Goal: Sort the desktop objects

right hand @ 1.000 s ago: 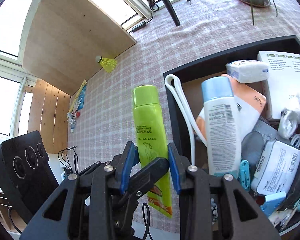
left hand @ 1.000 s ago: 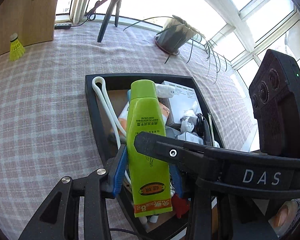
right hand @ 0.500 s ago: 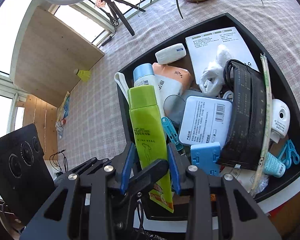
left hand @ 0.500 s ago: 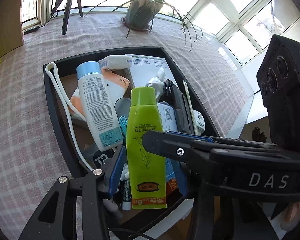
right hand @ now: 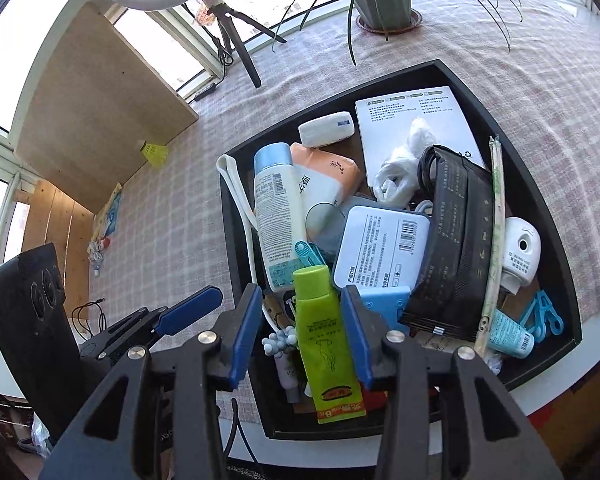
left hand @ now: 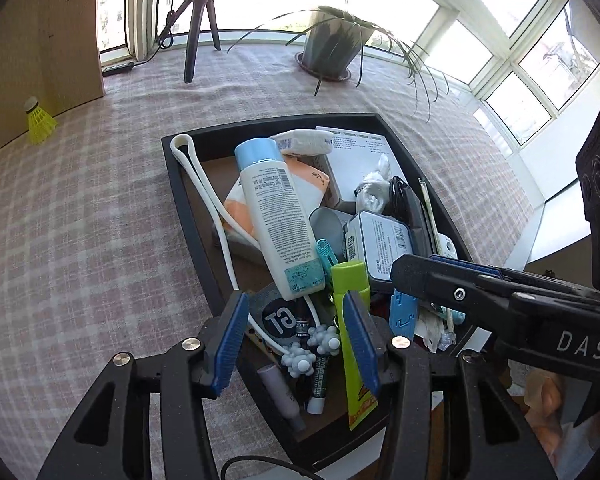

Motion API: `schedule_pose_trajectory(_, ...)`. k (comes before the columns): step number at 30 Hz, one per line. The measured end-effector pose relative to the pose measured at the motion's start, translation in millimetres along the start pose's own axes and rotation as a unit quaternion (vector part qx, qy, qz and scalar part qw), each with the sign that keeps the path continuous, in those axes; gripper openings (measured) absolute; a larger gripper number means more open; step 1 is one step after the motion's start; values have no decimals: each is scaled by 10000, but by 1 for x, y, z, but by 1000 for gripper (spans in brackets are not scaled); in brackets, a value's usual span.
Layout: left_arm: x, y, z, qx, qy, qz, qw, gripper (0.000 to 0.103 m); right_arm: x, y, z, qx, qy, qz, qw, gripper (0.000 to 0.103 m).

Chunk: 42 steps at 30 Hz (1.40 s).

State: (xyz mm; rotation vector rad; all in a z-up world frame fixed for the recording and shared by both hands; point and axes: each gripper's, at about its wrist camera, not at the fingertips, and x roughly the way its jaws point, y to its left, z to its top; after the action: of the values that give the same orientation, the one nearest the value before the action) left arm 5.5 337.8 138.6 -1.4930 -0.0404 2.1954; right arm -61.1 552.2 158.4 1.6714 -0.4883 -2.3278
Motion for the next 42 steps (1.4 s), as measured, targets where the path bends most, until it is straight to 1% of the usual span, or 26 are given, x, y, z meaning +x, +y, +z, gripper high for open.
schedule_pose_trajectory(5,-26,14,-1,-31,-343,359,9988,47,-6,19,-6,-295,-231,-129,9992,45)
schedule_pose_trajectory(7,-35,20,-2,-41,-482,479,9977,47,-10,27,-11,-406,-356,-150,9984,50)
schedule_pose_trajectory(10,-47,29,-3,-144,-660,654,9956,47,-13,37,-15,-518,-508,-183,9972,51)
schedule_pose_trajectory(14,-56,42,-3,-279,-755,797,9936,47,-15,50,-19,-657,-635,-223,9956,52)
schedule_pose_trajectory(20,-64,63,-7,-540,-863,1061,9891,47,-12,72,-16,-1016,-799,-292,9912,58)
schedule_pose_trajectory(26,-67,89,-13,-942,-826,1261,9841,48,3,96,-12,-1392,-731,-178,9874,60)
schedule_pose_trajectory(32,-71,120,-26,-1388,-817,1433,9765,48,23,117,-12,-1729,-509,110,9836,60)
schedule_pose_trajectory(36,-76,138,-34,-1571,-811,1584,9714,48,36,135,-15,-1954,-365,222,9798,60)
schedule_pose_trajectory(40,-84,157,-41,-1763,-844,1678,9662,48,44,153,-20,-2157,-322,204,9757,60)
schedule_pose_trajectory(42,-87,167,-45,-1823,-844,1715,9645,51,48,162,-22,-2221,-272,232,9744,60)
